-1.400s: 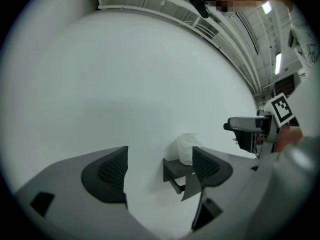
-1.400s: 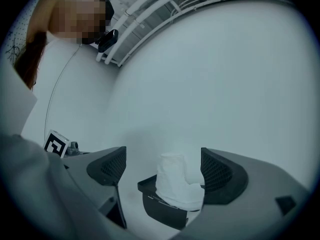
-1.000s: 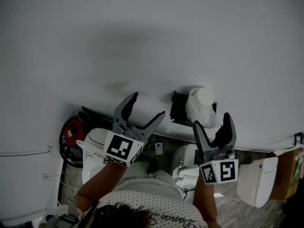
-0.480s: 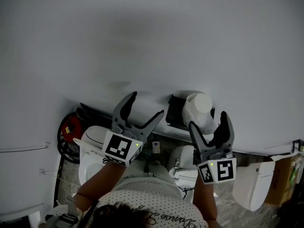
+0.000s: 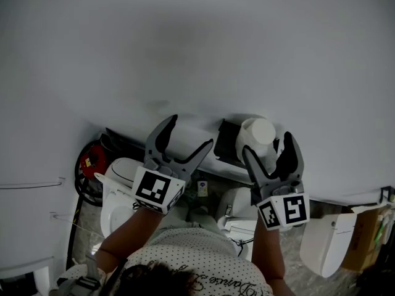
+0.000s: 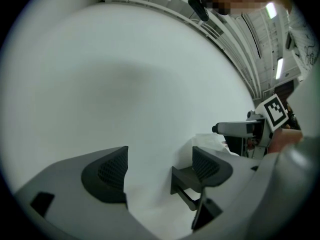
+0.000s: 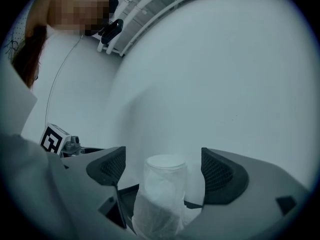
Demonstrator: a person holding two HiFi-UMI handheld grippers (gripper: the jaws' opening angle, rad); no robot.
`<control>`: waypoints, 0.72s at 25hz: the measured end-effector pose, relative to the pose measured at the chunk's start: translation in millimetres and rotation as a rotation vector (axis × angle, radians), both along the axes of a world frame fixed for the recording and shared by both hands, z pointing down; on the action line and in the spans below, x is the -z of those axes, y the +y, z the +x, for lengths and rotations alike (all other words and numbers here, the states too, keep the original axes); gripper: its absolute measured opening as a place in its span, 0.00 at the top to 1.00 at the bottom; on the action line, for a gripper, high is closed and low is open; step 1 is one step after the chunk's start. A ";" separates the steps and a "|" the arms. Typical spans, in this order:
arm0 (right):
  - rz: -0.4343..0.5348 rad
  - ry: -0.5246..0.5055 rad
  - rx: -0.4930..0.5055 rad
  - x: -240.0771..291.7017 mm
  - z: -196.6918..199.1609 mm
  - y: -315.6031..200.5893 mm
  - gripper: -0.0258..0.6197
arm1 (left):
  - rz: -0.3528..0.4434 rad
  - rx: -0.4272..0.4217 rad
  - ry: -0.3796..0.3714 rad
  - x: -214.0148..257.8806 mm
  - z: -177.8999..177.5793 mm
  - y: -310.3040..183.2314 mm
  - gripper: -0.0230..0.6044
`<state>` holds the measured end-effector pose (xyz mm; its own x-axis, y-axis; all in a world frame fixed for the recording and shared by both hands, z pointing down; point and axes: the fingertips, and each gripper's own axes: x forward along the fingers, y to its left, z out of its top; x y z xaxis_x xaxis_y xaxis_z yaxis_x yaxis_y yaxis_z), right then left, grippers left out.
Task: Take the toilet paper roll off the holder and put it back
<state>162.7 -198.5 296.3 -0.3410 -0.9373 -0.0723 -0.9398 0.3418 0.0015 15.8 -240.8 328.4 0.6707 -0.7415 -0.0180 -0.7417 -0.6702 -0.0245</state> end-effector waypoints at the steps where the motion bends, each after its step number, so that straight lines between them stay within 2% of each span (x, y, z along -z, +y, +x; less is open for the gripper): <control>1: -0.002 0.000 0.005 0.1 -0.8 -3.9 0.25 | 0.000 0.003 -0.001 0.1 -0.9 -0.8 0.35; 18: -0.080 -0.001 0.053 -21.2 -10.5 -30.6 0.30 | -0.006 0.051 -0.007 -3.7 -18.6 -5.9 0.35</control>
